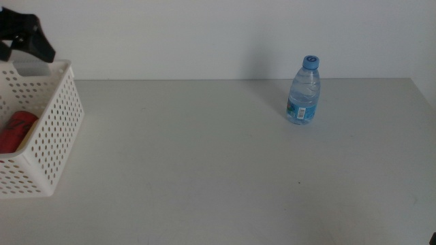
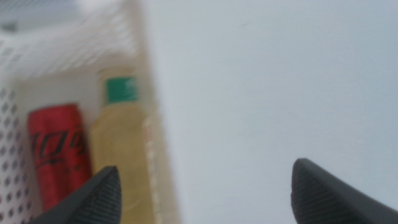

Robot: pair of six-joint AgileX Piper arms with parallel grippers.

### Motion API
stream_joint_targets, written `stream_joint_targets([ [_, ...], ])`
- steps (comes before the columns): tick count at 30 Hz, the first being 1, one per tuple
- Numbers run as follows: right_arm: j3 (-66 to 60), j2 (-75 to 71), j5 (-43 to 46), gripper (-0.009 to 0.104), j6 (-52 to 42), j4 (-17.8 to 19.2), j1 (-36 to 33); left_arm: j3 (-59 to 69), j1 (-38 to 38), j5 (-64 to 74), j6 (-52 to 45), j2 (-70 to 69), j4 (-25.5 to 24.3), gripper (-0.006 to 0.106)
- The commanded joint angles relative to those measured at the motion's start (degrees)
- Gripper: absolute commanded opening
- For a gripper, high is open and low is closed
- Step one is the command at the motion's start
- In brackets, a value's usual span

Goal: Use arms to grab the bottles and put them into the dustbin to the left of the table.

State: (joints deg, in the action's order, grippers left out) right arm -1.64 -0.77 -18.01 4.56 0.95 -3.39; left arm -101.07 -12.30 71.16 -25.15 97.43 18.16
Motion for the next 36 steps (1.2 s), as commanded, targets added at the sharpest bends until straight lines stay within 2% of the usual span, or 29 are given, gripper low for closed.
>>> stream_joint_targets([
  [1, 0.56, -1.24, 4.18, 0.094, -0.25, 0.64, -0.18, -1.71, 3.87, 1.03, -0.5, -5.3, 2.67, 0.093],
  [11, 0.56, -1.24, 4.18, 0.094, -0.25, 0.64, -0.18, 0.72, 21.32, -1.12, 0.74, -16.05, 1.04, 0.093],
  [18, 0.56, -1.24, 4.18, 0.094, -0.25, 0.64, -0.18, 23.41, 28.3, -19.48, 1.1, -35.09, 2.35, 0.093],
  [24, 0.56, -1.24, 4.18, 0.094, -0.25, 0.64, -0.18, 41.49, 33.32, -28.08, 1.23, -50.51, 2.4, 0.093],
  [26, 0.56, -1.24, 4.18, 0.094, -0.25, 0.64, -0.18, 46.23, 35.66, -29.77, 3.37, -54.31, 0.37, 0.093],
  [32, 0.56, -1.24, 4.18, 0.094, -0.25, 0.64, -0.18, 59.02, 45.26, -37.14, 25.15, -62.94, -15.28, 0.093],
  [36, 0.56, -1.24, 4.18, 0.094, -0.25, 0.64, -0.18, 63.8, 48.9, -41.4, 27.95, -67.23, -17.85, 0.093],
])
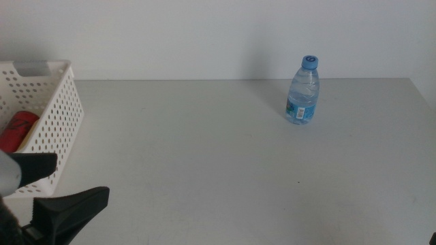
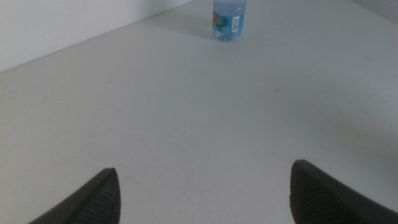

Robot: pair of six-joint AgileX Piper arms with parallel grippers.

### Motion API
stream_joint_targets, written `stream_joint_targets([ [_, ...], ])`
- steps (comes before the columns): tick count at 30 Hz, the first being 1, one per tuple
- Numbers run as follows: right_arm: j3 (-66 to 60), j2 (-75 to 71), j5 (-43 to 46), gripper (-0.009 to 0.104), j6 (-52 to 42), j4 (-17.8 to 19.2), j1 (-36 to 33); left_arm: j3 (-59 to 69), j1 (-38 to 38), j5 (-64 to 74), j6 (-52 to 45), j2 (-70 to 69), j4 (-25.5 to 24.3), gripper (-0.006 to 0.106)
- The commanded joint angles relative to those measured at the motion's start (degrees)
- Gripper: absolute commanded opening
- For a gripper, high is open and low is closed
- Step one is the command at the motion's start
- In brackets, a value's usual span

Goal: Use arms to grab the bottles and put them into the dustbin to the left of the table.

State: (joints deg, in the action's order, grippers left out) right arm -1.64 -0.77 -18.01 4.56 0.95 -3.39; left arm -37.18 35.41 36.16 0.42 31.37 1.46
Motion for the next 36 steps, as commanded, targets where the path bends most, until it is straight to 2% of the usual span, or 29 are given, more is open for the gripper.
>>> stream_joint_targets([
  [1, 0.56, -1.24, 4.18, 0.094, -0.25, 0.64, -0.18, 0.44, 1.1, -6.95, 2.33, -1.74, -1.15, 0.093],
  [18, 0.56, -1.24, 4.18, 0.094, -0.25, 0.64, -0.18, 1.08, -0.13, -6.89, 2.33, -2.93, -5.3, 0.093],
  [21, 0.56, -1.24, 4.29, 0.094, -2.73, 4.6, -0.18, 1.08, -0.13, -6.89, 2.33, -2.93, -5.3, 0.093],
  [24, 0.56, -1.24, 4.29, 0.094, -2.84, 6.31, -0.18, 1.08, -0.13, -6.89, 2.33, -2.93, -5.3, 0.093],
  [31, 0.56, -1.24, 4.59, 0.094, -2.84, 6.67, -0.18, 1.08, -0.13, -6.89, 2.33, -2.93, -5.3, 0.093],
  [36, 0.61, 2.82, 18.53, 0.094, -2.84, 4.25, -0.18, 1.08, -0.13, -6.89, 2.33, -2.93, -5.3, 0.093],
])
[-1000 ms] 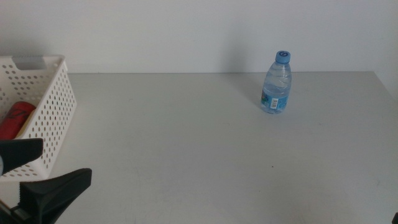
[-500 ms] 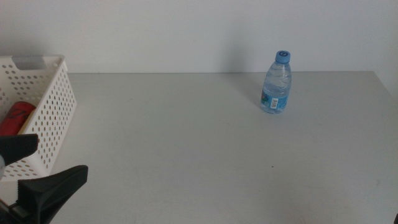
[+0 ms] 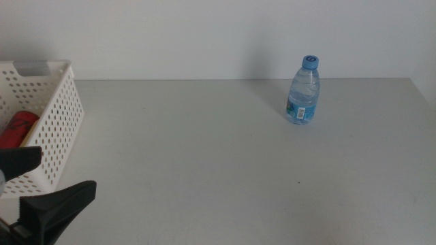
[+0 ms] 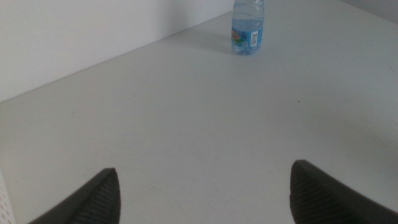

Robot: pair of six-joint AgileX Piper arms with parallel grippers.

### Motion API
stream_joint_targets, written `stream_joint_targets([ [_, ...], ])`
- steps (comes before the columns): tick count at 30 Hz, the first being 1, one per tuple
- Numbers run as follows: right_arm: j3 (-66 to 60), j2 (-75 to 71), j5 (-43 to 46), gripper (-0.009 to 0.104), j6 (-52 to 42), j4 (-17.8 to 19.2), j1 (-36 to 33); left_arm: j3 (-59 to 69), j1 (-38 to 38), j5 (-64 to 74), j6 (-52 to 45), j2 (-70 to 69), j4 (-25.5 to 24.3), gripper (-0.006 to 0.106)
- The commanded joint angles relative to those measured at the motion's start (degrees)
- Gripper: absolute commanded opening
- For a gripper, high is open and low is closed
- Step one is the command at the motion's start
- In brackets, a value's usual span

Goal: Use arms to grab the bottles and put them into the dustbin to the left of the table.

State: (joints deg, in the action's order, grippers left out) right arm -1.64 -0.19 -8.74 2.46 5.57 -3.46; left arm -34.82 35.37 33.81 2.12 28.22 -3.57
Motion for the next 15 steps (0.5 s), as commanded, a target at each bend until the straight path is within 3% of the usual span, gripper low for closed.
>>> stream_joint_targets([
  [1, 0.61, 4.36, 11.79, 0.094, -0.74, -0.37, -0.11, -1.29, -0.1, -4.54, 0.63, 0.22, -0.28, 0.093],
  [8, 1.47, 25.47, 30.35, 0.094, 3.32, 2.61, -0.11, -1.29, -0.1, -4.54, 0.63, 0.22, -0.28, 0.093],
  [15, 6.69, 53.39, 54.67, 0.094, 7.3, 11.74, -0.11, -1.29, -0.1, -4.54, 0.63, 0.22, -0.28, 0.093],
])
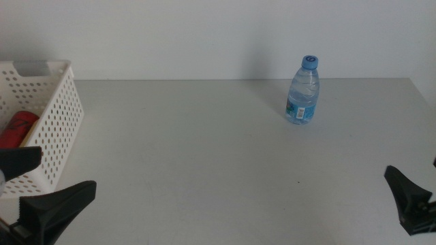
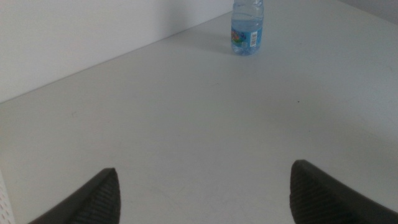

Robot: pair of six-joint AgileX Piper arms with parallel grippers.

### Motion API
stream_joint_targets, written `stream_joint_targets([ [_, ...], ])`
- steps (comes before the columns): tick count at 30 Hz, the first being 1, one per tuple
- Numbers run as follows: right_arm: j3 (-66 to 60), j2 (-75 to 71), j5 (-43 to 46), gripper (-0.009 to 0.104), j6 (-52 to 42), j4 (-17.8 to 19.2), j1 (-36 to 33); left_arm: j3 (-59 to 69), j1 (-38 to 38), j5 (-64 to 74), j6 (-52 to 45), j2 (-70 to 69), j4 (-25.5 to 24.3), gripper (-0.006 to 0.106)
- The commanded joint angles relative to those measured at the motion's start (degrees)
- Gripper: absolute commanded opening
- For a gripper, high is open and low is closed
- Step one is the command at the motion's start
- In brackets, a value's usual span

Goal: Use arms to grab the bottles and put them into the dustbin to the left of the table.

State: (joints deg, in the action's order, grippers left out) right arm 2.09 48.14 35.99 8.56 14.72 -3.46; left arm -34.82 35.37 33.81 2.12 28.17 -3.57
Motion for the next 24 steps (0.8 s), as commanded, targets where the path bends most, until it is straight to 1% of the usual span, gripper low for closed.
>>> stream_joint_targets([
  [1, 4.12, 9.35, 13.6, 0.094, 2.13, 3.39, -0.11, -1.29, -0.1, -4.54, 0.63, 0.27, -0.28, 0.093],
  [7, 10.69, 31.63, 32.38, 0.094, 9.06, 5.9, -0.11, -1.29, -0.1, -4.54, 0.63, 0.27, -0.28, 0.093],
  [10, 13.11, 39.94, 40.67, 0.094, 10.21, 5.99, -0.11, -1.29, -0.1, -4.54, 0.63, 0.27, -0.28, 0.093],
  [12, 16.06, 43.6, 40.14, 0.094, 8.98, 6.49, -0.11, -1.29, -0.1, -4.54, 0.63, 0.27, -0.28, 0.093],
  [15, 20.54, 48.58, 39.98, 0.094, 4.57, 10.05, -0.11, -1.29, -0.1, -4.54, 0.63, 0.27, -0.28, 0.093],
  [16, 22.37, 49.33, 39.71, 0.094, 2.72, 11.77, -0.11, -1.29, -0.1, -4.54, 0.63, 0.27, -0.28, 0.093],
  [18, 25.82, 50.04, 38.3, 0.094, 0.17, 13.24, -0.11, -1.29, -0.1, -4.54, 0.63, 0.27, -0.28, 0.093],
  [19, 27.89, 50.41, 36.67, 0.094, -0.34, 13.29, -0.11, -1.29, -0.1, -4.54, 0.63, 0.27, -0.28, 0.093],
  [21, 32.35, 51.2, 32.24, 0.094, -0.5, 12.19, -0.11, -1.29, -0.1, -4.54, 0.63, 0.27, -0.28, 0.093],
  [24, 38.94, 53.47, 23.79, 0.094, -0.5, 11.37, -0.11, -1.29, -0.1, -4.54, 0.63, 0.27, -0.28, 0.093],
])
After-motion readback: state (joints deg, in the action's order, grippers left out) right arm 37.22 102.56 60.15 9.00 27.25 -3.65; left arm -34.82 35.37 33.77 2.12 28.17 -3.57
